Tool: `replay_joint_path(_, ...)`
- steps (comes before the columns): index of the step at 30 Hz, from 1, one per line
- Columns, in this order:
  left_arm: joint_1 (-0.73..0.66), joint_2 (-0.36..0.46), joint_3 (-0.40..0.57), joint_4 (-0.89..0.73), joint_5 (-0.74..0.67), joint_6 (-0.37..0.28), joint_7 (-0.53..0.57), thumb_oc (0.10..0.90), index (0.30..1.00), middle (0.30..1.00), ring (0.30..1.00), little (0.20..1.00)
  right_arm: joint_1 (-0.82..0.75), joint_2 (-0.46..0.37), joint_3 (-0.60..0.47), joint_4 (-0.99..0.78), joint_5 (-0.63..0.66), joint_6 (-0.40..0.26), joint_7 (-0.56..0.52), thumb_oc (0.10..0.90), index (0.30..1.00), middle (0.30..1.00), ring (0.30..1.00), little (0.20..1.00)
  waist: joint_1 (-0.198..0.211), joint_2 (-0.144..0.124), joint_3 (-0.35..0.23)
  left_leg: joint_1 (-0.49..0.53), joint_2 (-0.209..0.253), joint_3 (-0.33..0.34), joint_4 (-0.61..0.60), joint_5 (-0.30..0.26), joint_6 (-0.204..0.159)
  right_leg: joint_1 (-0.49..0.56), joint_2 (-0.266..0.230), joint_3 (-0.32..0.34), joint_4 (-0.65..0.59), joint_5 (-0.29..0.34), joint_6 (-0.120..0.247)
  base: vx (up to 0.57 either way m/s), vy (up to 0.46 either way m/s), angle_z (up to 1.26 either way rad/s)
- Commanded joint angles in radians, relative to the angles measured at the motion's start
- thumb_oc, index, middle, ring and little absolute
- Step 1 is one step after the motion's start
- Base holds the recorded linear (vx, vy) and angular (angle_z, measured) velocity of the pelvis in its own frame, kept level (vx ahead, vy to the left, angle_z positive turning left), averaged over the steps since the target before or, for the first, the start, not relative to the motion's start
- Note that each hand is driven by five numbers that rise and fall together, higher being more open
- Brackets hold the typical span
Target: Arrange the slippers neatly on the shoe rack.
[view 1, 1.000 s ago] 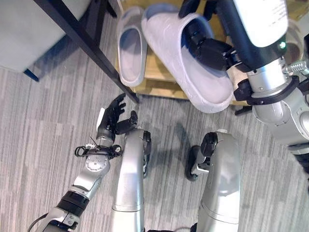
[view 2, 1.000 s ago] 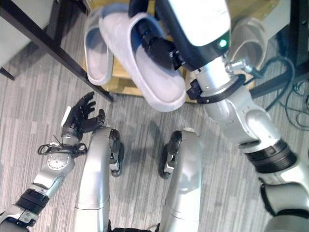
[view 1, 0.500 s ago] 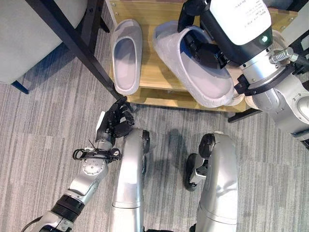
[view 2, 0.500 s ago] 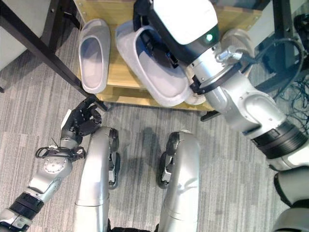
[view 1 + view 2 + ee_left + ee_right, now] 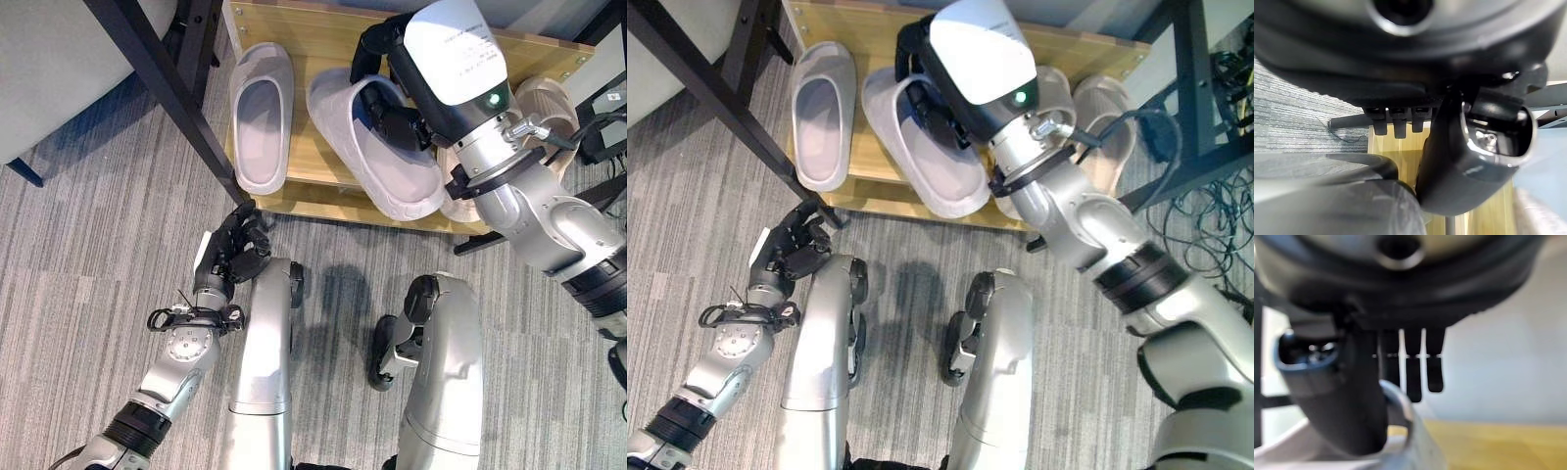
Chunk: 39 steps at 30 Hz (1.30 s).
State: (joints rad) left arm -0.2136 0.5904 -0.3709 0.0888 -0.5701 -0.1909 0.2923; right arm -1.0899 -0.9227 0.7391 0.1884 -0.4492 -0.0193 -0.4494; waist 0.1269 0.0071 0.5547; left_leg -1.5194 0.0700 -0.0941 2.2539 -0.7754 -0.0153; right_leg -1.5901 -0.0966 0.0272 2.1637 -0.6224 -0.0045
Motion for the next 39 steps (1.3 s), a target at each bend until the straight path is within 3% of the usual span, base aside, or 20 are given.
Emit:
replay_joint_path(1,0.046,-0.076,-0.095,-0.09,0.028,-0.063,-0.012,0.8,0.9,0.9,0.9,0.9,-0.072,-0.034,-0.116,-0.074,-0.019,0.014,-0.082,0.4,0.3,0.3,0.3,0.3,0.048,0.015,-0.035,-0.051,-0.077,0.014,-0.027,-0.075,0.075,0.02,-0.06,-0.017,0.092,-0.128,-0.094,0.0,0.0,0.0)
replay_joint_path(10,0.02,-0.075,-0.124,-0.098,0.025,-0.071,-0.017,0.8,0.9,0.9,0.9,0.9,-0.081,-0.008,-0.126,-0.031,-0.024,0.031,-0.108,0.4,0.3,0.3,0.3,0.3,0.063,0.015,-0.035,-0.051,-0.091,0.021,-0.028,-0.083,0.071,0.02,-0.068,-0.002,0.103,-0.129,-0.102,-0.01,0.005,0.03)
replay_joint_path(21,-0.003,-0.109,-0.16,-0.101,0.031,-0.092,0.016,0.8,0.9,0.9,0.9,0.9,-0.055,0.107,-0.139,0.054,-0.088,0.077,-0.156,0.4,0.3,0.3,0.3,0.3,0.086,0.018,-0.035,-0.051,-0.101,0.032,-0.029,-0.095,0.068,0.02,-0.064,0.008,0.112,-0.128,-0.111,0.0,0.003,0.01)
replay_joint_path(39,-0.033,-0.111,-0.207,-0.105,0.013,-0.112,0.033,0.8,0.9,0.9,0.9,0.9,-0.213,0.175,-0.022,0.272,-0.047,0.122,-0.18,0.4,0.3,0.3,0.3,0.3,0.126,0.023,-0.035,-0.051,-0.126,0.016,-0.037,-0.097,0.053,0.041,-0.085,0.006,0.109,-0.125,-0.124,0.0,0.002,0.05)
